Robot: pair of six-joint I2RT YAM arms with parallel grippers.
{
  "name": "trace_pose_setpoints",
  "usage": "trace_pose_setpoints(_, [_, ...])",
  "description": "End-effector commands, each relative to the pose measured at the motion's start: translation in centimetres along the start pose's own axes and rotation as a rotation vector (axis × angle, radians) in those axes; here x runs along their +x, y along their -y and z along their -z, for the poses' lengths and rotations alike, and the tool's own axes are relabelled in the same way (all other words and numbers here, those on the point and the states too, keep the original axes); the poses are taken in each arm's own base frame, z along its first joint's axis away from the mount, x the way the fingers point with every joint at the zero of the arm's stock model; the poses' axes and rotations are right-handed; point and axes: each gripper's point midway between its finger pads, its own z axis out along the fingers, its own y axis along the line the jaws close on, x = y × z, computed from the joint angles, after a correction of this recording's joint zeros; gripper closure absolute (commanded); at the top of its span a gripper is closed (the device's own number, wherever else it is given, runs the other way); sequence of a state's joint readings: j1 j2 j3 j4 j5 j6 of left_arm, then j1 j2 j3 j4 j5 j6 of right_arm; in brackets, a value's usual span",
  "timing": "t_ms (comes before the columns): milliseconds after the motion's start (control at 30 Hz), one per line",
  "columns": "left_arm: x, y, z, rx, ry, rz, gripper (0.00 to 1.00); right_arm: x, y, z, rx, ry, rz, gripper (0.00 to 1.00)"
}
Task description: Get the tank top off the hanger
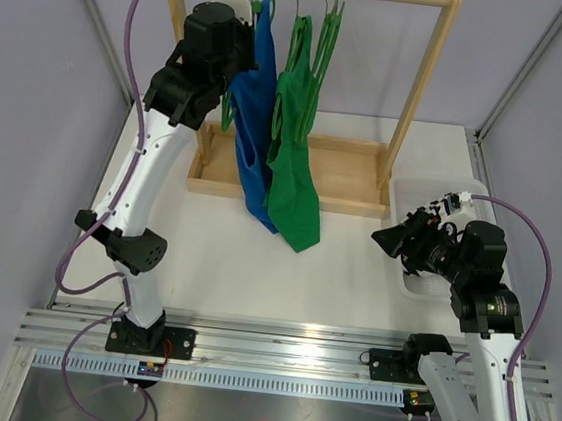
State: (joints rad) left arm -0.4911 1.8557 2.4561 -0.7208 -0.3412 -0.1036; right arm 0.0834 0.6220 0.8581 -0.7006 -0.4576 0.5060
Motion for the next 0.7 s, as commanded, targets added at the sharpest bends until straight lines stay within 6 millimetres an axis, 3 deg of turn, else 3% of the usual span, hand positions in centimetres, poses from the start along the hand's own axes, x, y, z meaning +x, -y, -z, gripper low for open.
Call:
trace_pose_setpoints(0, [-8.3, -0.9, 6.2, 0.048, 0.222, 0.089, 1.0, -1.4, -1.7, 0.6, -0.053, 0.039, 0.03, 0.17])
trace_pose_setpoints(133, [-7.2, -0.9, 8.3, 0.08, 0.171, 0.126, 1.0, -1.7, -2.2, 0.8, -0.065, 0.047, 0.039, 0.17])
trace_pose_setpoints(167, [-7.4, -1.2, 9.7, 0.091, 0.175, 0.14, 1.0, -1.8, -2.3, 0.9, -0.068, 0.05, 0.041, 0.17])
trace_pose_setpoints(233, [-4.3, -0.5, 9.8, 0.127, 0.087, 0.154, 1.0, -2.0, -2.8, 1.0, -0.089, 0.051, 0.056, 0.16])
trace_pose_setpoints(267, [-4.8, -0.7, 12.2, 0.161, 0.103, 0.173, 1.0, -2.1, -3.0, 1.1, -0.098, 0.048, 0.061, 0.16])
trace_pose_setpoints(300, [-1.6, -0.3, 11.6, 0.169, 0.027, 0.167, 1.0, -2.2, -3.3, 1.2, -0.114, 0.051, 0.071, 0.15])
trace_pose_setpoints(367, [-0.7, 0.0, 13.4, 0.212, 0.024, 0.218, 1.0, -2.2, -4.1, 1.3, -0.154, 0.038, 0.087, 0.13])
trace_pose_setpoints(400, [-1.2, 0.0, 16.0, 0.261, 0.052, 0.24, 1.0, -2.1, -4.4, 1.3, -0.171, 0.031, 0.093, 0.12])
trace_pose_setpoints(433, [1.6, 0.6, 16.0, 0.274, -0.001, 0.254, 1.0, -2.1, -4.7, 1.2, -0.194, 0.031, 0.103, 0.1])
trace_pose_setpoints(500, [3.6, 0.4, 17.4, 0.273, -0.018, 0.281, 1.0, -1.5, -5.5, 1.2, -0.257, -0.001, 0.111, 0.03])
trace_pose_setpoints(533, [5.6, 0.2, 18.8, 0.284, -0.031, 0.292, 1.0, -1.5, -5.8, 0.9, -0.287, -0.002, 0.104, 0.02])
trace_pose_setpoints(633, [8.0, -1.5, 21.8, 0.26, -0.041, 0.327, 1.0, -0.9, -6.4, 0.3, -0.361, -0.033, 0.074, 0.01])
trace_pose_setpoints(667, [12.7, -2.1, 22.6, 0.245, -0.131, 0.32, 1.0, -0.1, -6.6, -0.2, -0.409, -0.077, 0.038, 0.01])
